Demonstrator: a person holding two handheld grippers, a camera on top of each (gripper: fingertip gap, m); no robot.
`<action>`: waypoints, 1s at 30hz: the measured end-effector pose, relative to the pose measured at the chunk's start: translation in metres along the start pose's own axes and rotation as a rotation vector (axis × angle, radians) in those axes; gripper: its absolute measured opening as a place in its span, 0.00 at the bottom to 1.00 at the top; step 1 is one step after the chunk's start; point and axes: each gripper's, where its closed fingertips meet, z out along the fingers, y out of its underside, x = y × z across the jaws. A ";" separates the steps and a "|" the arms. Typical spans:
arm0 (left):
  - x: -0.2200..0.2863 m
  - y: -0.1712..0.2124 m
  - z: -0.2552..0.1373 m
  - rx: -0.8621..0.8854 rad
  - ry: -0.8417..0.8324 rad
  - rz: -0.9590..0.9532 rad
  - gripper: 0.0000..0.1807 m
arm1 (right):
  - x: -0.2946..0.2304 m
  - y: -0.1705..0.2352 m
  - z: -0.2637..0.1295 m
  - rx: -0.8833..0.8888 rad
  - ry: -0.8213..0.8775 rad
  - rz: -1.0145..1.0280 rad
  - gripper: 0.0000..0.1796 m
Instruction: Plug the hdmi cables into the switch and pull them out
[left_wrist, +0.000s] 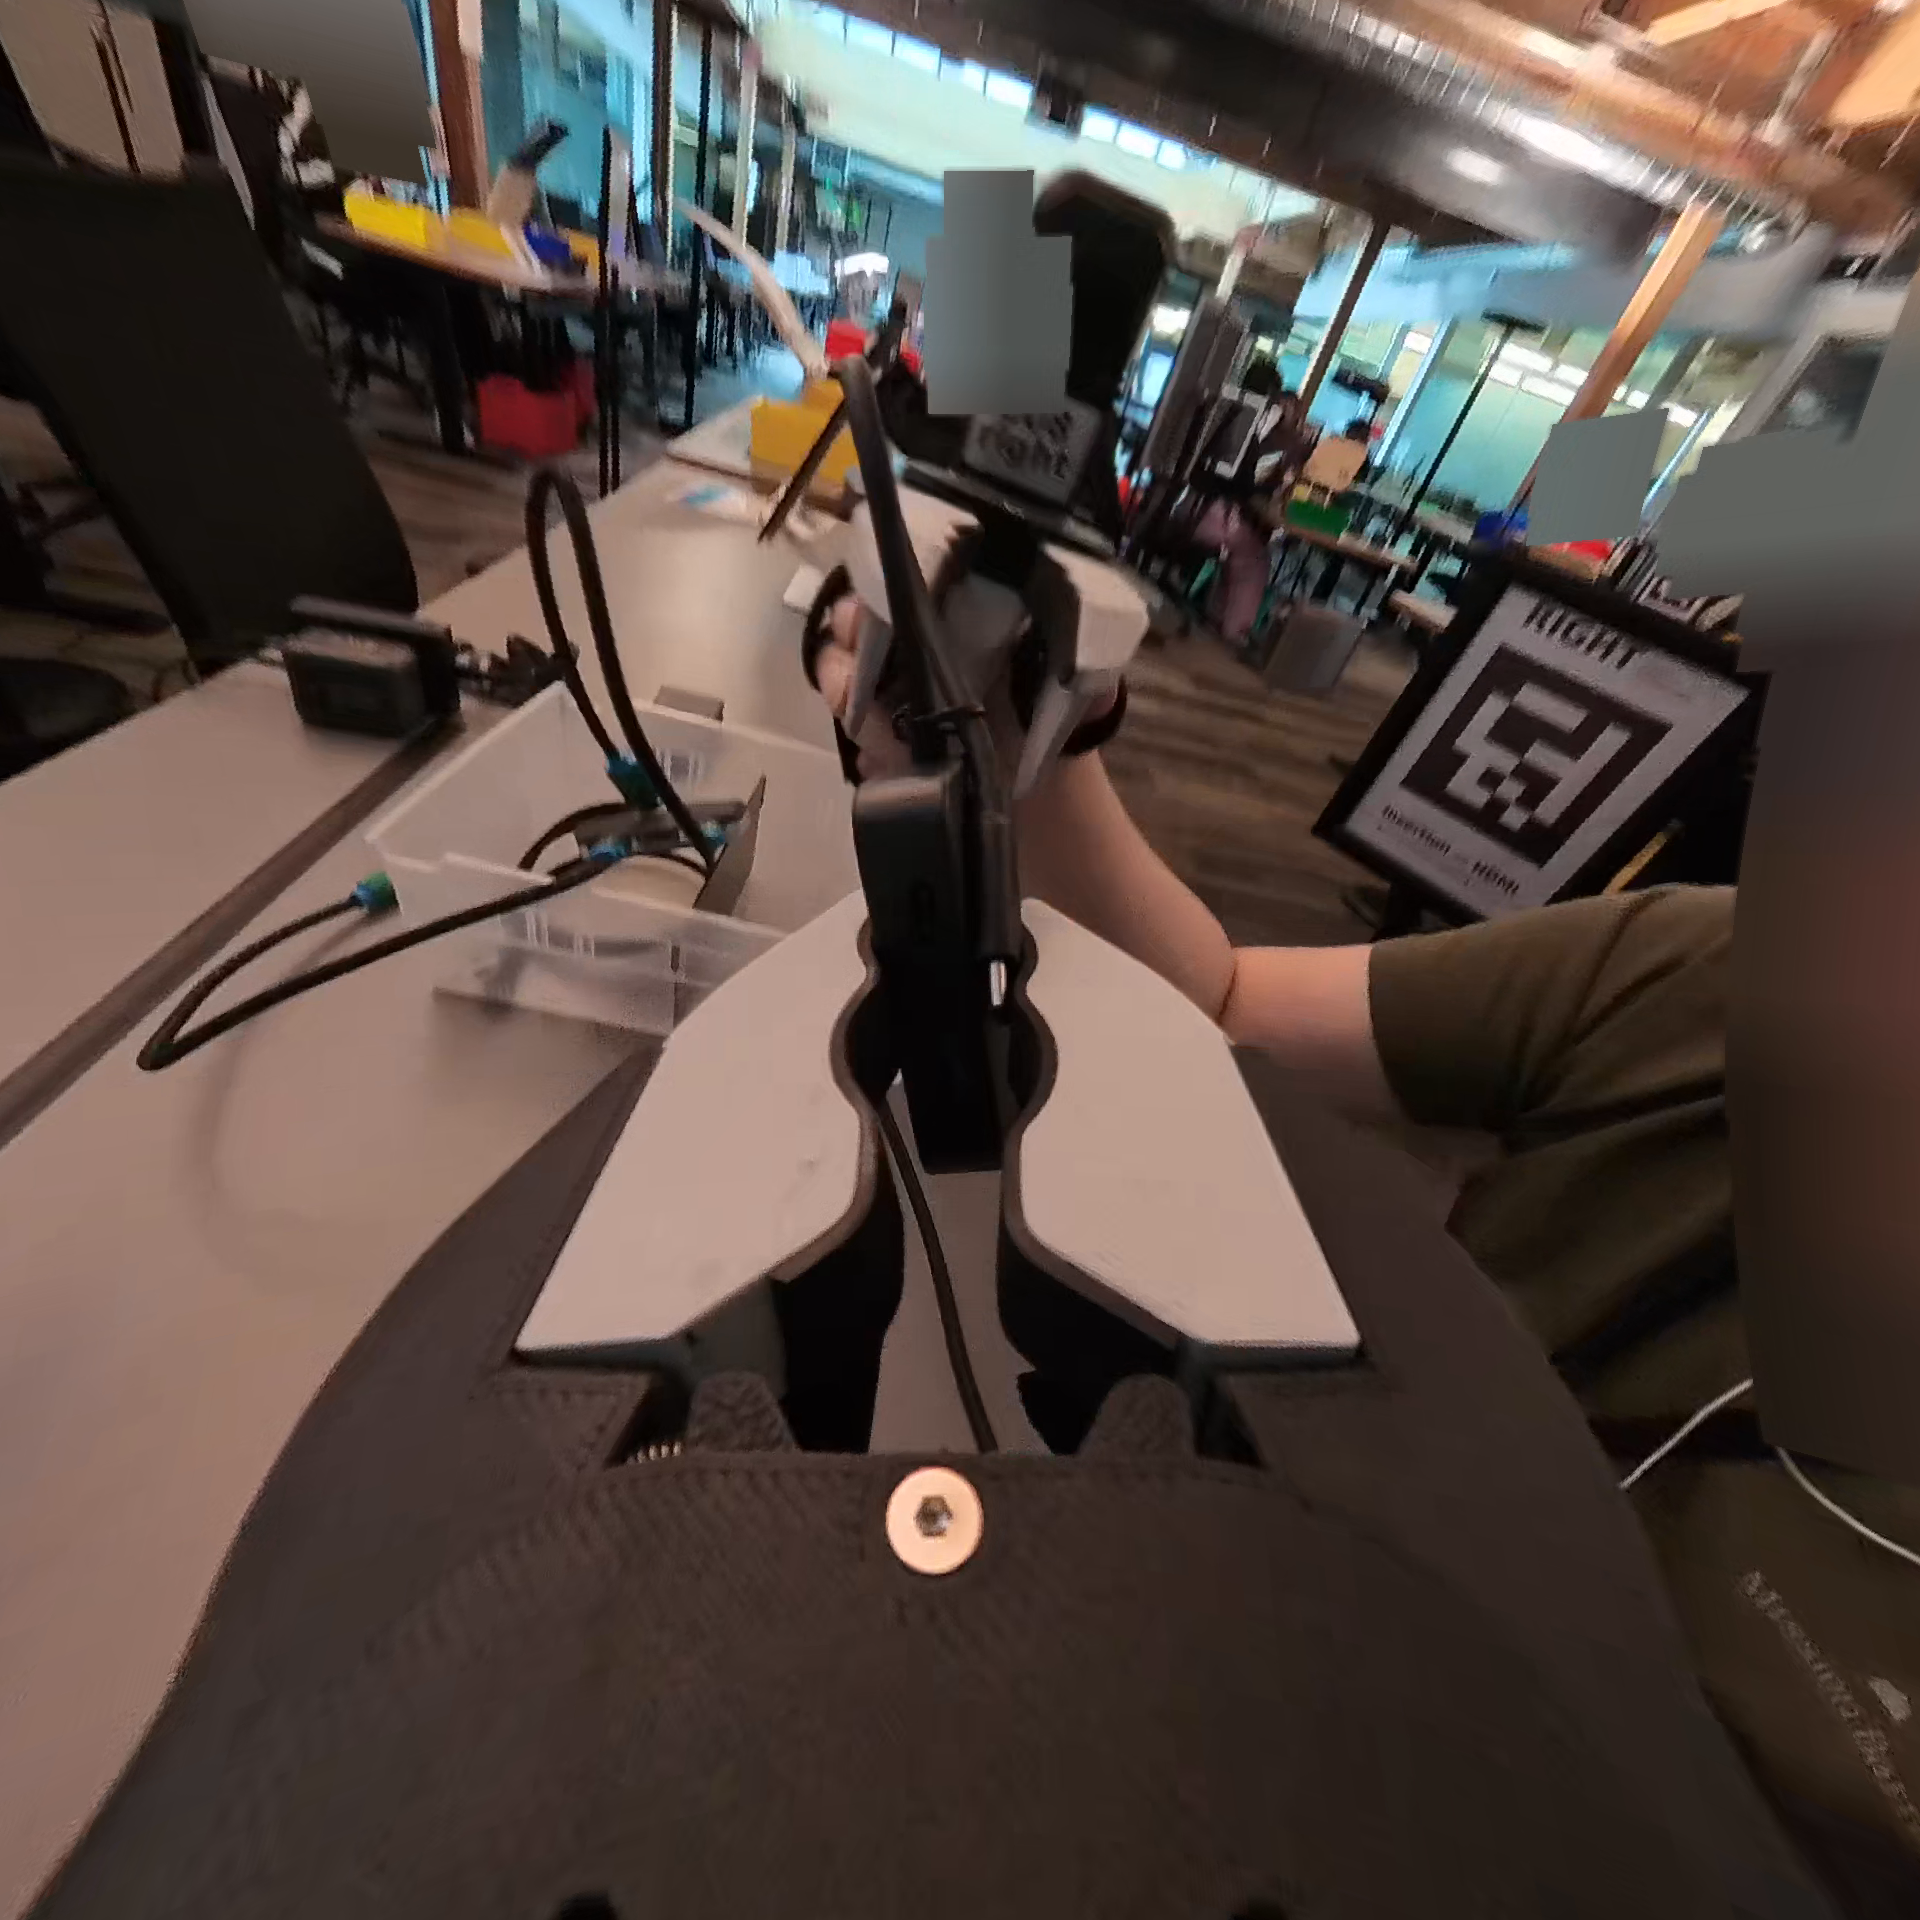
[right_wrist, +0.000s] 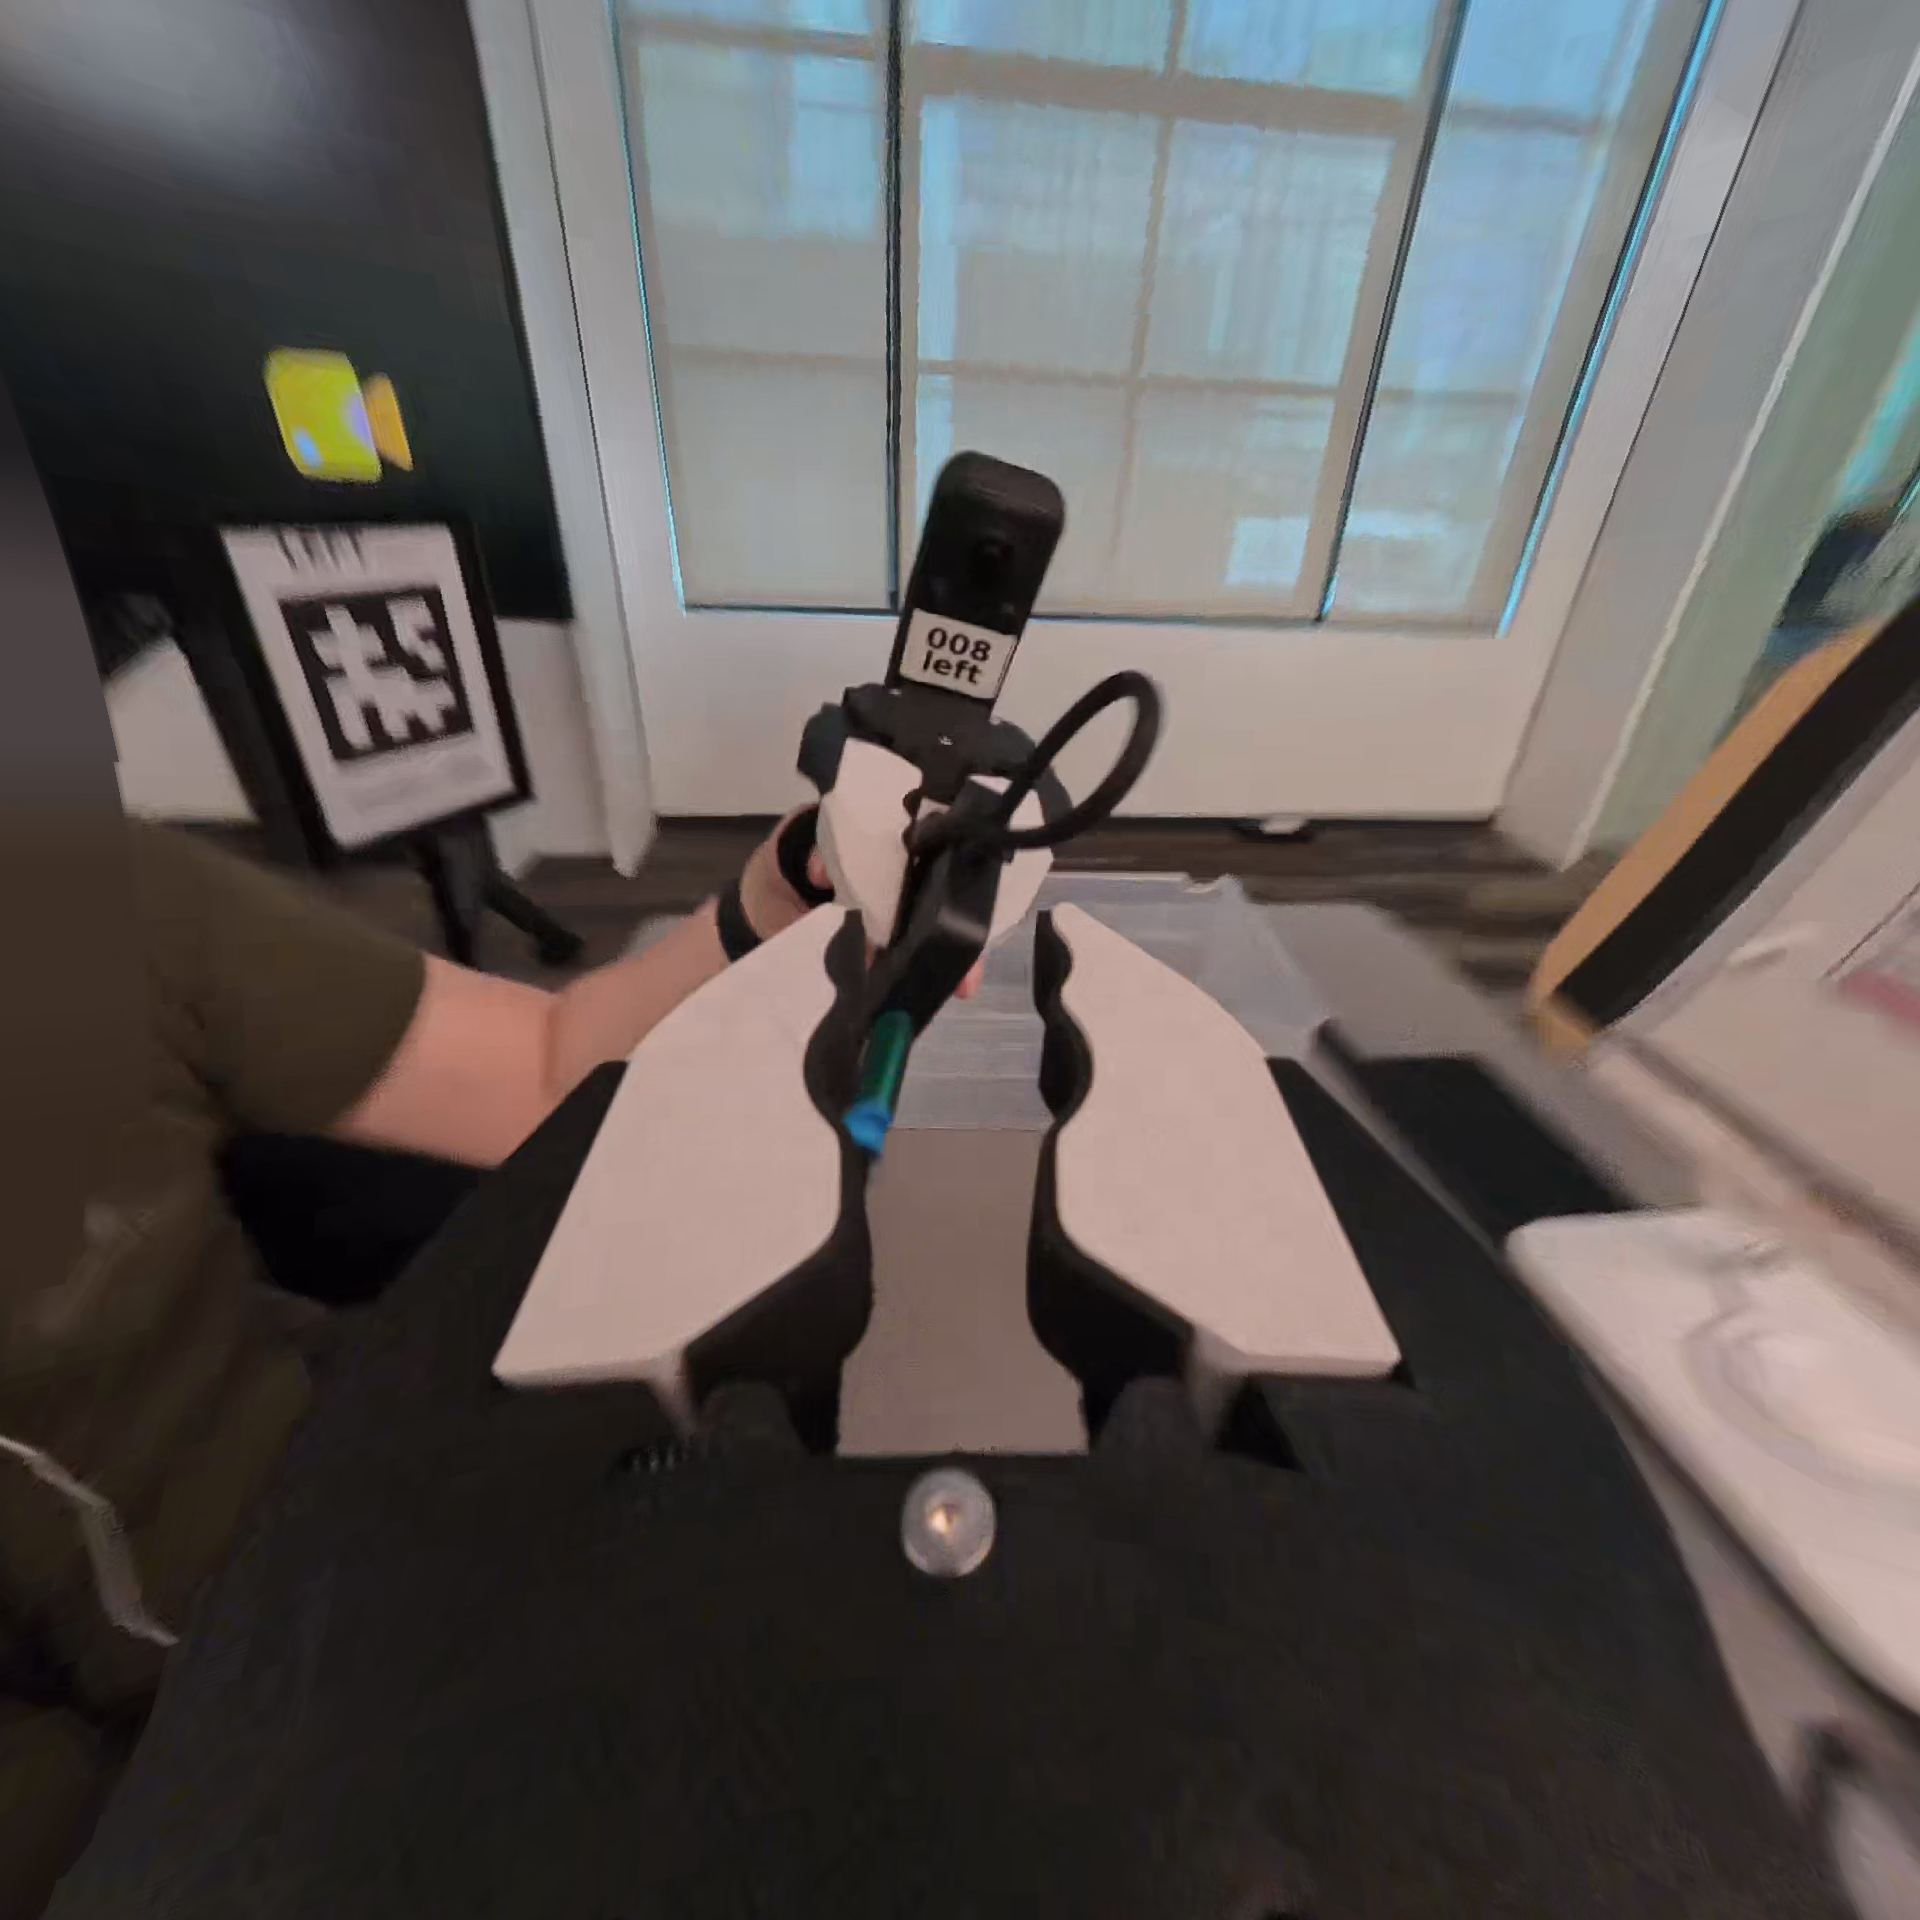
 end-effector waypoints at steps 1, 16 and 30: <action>-0.002 0.005 0.005 -0.027 -0.009 0.005 0.09 | 0.006 0.007 0.004 -0.025 -0.003 0.132 0.19; -0.033 -0.012 -0.004 0.076 -0.207 0.010 0.28 | 0.029 0.021 -0.011 -0.179 0.087 0.218 0.08; -0.030 -0.029 -0.037 0.157 -0.264 0.038 0.22 | 0.056 -0.076 -0.244 0.471 0.425 0.024 0.08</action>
